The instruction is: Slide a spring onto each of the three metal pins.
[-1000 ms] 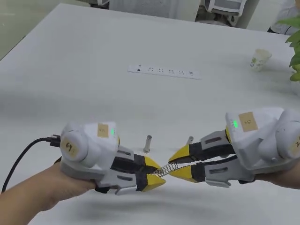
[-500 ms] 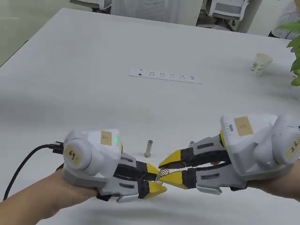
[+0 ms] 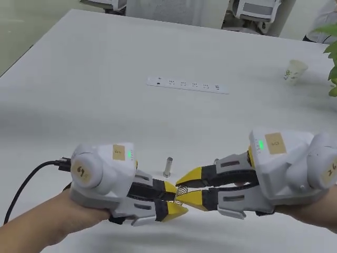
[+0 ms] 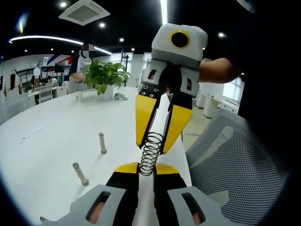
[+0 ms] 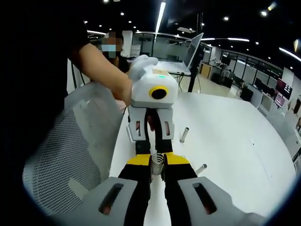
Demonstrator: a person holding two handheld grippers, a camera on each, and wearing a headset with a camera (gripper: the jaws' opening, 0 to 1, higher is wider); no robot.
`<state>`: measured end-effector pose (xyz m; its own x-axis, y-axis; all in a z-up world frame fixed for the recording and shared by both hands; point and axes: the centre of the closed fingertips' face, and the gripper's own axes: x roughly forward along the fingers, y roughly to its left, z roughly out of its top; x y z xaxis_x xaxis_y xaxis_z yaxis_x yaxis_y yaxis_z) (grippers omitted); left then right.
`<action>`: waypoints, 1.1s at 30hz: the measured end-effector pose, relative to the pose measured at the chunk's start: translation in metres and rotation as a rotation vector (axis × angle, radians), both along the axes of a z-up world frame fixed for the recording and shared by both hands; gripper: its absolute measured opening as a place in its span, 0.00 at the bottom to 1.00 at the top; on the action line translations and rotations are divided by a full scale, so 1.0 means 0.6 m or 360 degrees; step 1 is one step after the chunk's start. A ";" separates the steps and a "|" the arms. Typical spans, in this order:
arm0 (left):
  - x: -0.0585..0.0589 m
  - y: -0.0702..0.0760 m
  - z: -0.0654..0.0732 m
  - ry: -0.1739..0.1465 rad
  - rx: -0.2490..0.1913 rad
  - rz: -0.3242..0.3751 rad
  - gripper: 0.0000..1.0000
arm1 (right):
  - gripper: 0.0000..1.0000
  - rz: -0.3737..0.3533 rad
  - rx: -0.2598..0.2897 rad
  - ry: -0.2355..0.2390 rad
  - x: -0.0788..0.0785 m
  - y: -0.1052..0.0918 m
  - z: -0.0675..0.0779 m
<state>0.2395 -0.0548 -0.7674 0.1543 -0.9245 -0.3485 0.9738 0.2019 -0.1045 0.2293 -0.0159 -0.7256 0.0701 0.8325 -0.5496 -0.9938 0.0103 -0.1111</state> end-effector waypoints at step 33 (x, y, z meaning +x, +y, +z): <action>0.014 0.015 0.001 -0.0001 0.0013 0.0109 0.26 | 0.07 -0.0019 -0.0029 -0.0029 0.007 -0.003 0.001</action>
<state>0.2477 -0.0456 -0.7668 0.2175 -0.9089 -0.3557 0.9577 0.2692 -0.1022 0.2335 -0.0175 -0.7253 0.0903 0.8213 -0.5633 -0.9914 0.0200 -0.1296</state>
